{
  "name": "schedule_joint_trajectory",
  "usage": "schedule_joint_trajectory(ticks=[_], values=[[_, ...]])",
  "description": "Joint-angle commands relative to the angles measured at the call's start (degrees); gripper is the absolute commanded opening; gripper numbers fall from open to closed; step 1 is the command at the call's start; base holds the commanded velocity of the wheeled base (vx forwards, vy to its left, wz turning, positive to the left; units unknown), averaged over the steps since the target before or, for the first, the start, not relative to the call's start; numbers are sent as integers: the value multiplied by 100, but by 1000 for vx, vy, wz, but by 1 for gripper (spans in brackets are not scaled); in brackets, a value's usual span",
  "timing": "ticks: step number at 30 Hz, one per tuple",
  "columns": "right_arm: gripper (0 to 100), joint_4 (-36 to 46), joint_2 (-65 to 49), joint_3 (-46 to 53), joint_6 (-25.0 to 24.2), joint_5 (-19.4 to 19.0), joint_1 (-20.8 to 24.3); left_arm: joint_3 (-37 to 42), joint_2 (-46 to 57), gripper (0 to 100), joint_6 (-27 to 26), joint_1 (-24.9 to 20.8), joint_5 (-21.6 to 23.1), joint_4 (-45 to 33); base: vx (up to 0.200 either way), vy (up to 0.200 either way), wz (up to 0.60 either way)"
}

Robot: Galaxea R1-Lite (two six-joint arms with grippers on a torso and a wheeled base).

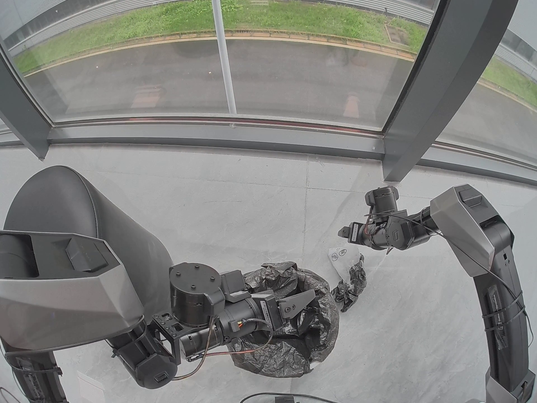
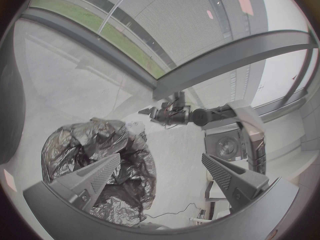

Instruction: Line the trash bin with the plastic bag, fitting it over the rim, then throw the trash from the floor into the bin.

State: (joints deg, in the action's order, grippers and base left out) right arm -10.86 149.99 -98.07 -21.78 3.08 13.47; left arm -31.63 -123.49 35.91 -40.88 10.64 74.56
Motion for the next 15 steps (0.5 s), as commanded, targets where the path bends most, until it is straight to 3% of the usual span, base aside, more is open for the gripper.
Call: schedule_joint_trajectory(ticks=[1, 15], values=[[100, -4, 188, -36, 78, 8, 59, 289, 97, 100, 12, 115, 113, 367, 0, 0, 0], [100, 5, 531, -265, 166, 8, 165, 316, -61, 100, 3, 299, 201, 428, 0, 0, 0]])
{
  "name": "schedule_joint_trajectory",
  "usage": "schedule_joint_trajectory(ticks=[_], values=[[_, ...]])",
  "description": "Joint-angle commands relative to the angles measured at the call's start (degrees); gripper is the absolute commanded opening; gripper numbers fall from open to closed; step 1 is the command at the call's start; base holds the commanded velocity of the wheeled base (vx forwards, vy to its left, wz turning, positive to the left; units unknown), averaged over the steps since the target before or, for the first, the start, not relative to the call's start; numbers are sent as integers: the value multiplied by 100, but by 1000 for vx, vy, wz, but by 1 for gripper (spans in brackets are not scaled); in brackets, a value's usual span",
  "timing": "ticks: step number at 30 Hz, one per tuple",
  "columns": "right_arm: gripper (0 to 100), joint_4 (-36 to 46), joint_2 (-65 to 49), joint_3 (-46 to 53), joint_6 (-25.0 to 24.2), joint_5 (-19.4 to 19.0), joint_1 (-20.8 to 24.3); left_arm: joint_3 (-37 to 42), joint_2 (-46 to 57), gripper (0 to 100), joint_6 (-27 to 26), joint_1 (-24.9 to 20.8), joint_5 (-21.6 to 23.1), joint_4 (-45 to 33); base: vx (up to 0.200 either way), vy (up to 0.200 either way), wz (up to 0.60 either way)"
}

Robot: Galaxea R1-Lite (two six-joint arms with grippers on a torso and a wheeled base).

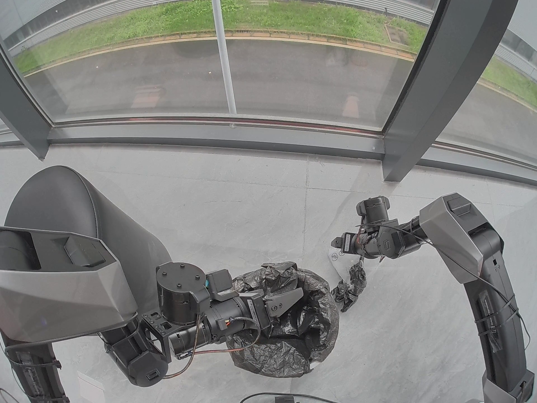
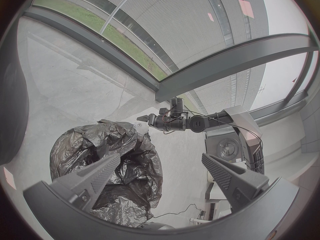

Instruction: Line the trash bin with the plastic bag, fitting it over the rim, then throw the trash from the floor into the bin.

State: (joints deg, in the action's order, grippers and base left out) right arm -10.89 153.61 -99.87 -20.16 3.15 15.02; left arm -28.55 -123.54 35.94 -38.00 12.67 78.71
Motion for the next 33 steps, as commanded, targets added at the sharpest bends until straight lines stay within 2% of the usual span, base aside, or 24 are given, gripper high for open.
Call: schedule_joint_trajectory(ticks=[1, 16, 23, 33], values=[[100, 8, 186, -103, 4, 2, 10, -1, -56, 100, 10, 12, -1, 12, 0, 0, 0], [100, 16, 406, -174, 250, 90, -17, -1, -170, 100, 1, 12, -1, 39, 0, 0, 0], [100, 16, 415, -147, 250, 213, -17, -1, -170, 100, 1, 12, -1, 39, 0, 0, 0], [100, 78, 415, -156, 259, 195, -17, -19, -302, 100, 1, 12, -1, 39, 0, 0, 0]])
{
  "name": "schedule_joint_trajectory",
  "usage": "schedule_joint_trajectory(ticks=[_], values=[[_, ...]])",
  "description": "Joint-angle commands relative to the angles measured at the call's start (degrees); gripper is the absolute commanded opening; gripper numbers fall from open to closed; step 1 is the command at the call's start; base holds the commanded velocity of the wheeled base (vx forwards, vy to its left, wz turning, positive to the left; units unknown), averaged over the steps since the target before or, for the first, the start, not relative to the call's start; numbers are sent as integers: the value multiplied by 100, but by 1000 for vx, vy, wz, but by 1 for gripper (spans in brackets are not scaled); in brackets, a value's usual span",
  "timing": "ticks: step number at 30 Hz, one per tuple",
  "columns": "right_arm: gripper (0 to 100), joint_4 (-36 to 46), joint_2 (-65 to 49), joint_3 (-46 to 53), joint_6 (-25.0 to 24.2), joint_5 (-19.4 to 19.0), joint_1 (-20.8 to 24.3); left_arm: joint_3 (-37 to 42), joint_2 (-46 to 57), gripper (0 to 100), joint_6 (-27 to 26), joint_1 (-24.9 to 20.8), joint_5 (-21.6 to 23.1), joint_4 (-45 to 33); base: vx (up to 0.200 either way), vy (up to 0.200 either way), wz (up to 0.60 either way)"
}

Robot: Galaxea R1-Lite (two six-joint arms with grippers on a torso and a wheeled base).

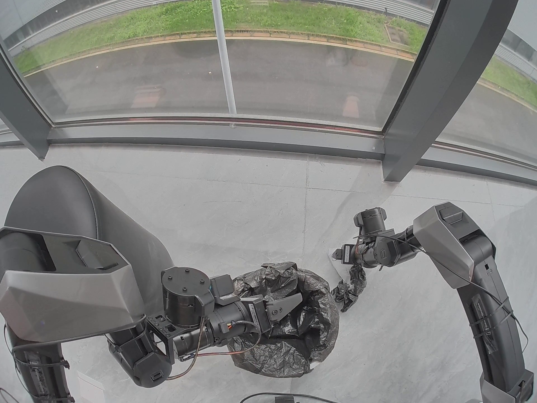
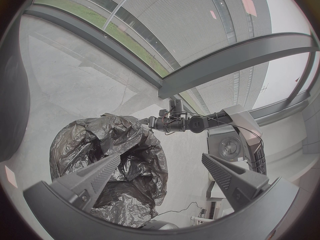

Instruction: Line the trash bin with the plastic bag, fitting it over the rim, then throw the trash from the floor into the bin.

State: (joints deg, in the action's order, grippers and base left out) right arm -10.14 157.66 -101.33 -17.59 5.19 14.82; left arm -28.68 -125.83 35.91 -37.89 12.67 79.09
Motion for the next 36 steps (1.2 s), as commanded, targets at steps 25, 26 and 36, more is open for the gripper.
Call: schedule_joint_trajectory(ticks=[25, 26, 36], values=[[0, 65, 10, -36, 10, -1, 12, -6, -47, 100, 3, 1, -10, 10, 0, 0, 0], [0, 56, 1, -45, 36, -1, 12, 3, -47, 100, 3, 1, -1, 36, 0, 0, 0], [0, 47, -1229, 113, -34, 61, -173, 144, -29, 100, -23, -17, -1, 370, 0, 0, 0]])
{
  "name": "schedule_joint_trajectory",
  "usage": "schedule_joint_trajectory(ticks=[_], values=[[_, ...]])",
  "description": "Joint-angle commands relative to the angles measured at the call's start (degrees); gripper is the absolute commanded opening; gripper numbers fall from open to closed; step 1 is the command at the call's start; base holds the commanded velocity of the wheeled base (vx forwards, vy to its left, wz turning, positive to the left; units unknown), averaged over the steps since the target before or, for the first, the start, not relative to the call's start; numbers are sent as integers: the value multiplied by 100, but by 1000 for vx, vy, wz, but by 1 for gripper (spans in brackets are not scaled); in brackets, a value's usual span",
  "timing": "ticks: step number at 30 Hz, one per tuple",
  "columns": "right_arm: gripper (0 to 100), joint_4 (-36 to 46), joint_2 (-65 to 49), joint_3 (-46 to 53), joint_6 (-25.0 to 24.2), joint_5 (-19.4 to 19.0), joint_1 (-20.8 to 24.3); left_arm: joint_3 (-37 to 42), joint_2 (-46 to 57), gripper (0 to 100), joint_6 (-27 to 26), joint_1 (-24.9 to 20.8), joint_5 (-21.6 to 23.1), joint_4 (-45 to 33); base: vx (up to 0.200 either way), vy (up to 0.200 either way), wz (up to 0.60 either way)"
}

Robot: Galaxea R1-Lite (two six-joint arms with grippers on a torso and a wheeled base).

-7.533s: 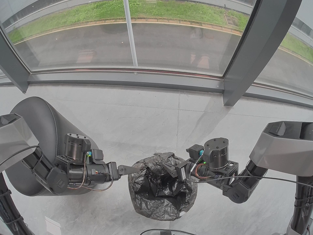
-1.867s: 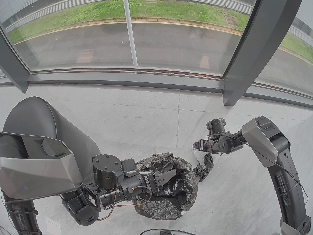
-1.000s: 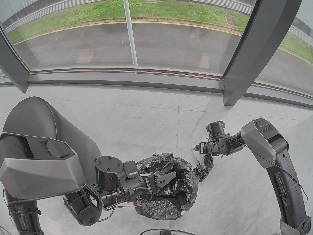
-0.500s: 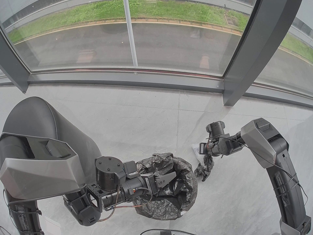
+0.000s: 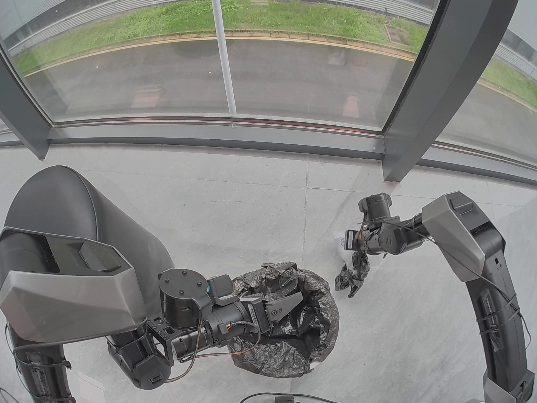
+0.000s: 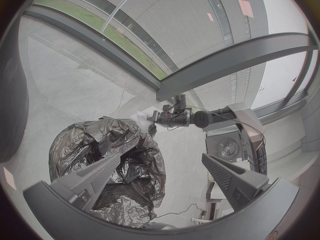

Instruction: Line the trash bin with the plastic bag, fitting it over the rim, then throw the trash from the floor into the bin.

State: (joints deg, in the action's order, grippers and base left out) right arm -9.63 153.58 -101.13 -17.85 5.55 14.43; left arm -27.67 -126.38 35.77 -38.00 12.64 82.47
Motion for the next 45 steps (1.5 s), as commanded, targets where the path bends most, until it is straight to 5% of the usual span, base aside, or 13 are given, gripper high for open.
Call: schedule_joint_trajectory(ticks=[1, 9, 13, 24, 32, 45], values=[[0, -4, -1014, 155, -17, 8, -143, 43, 8, 100, -8, -6, -7, 32, 0, 0, 0], [0, -971, -2324, 1192, -8, 69, -2, 34, -18, 100, -8, 3, -7, 32, 0, 0, 0], [0, -1797, -3290, 2186, 71, 78, 473, 43, 8, 100, -8, 12, -7, 32, 0, 0, 0], [0, -2245, -4644, 3504, 141, 52, 1905, 43, -9, 100, -8, 12, -7, 41, 0, 0, 0], [0, -2473, -4714, 4084, 168, 78, 2749, 43, -9, 100, -8, 12, -7, 41, 0, 0, 0], [0, -3590, -3747, 4743, 141, 78, 2969, 218, 1036, 100, -114, 319, 1, 138, 0, 0, 0]])
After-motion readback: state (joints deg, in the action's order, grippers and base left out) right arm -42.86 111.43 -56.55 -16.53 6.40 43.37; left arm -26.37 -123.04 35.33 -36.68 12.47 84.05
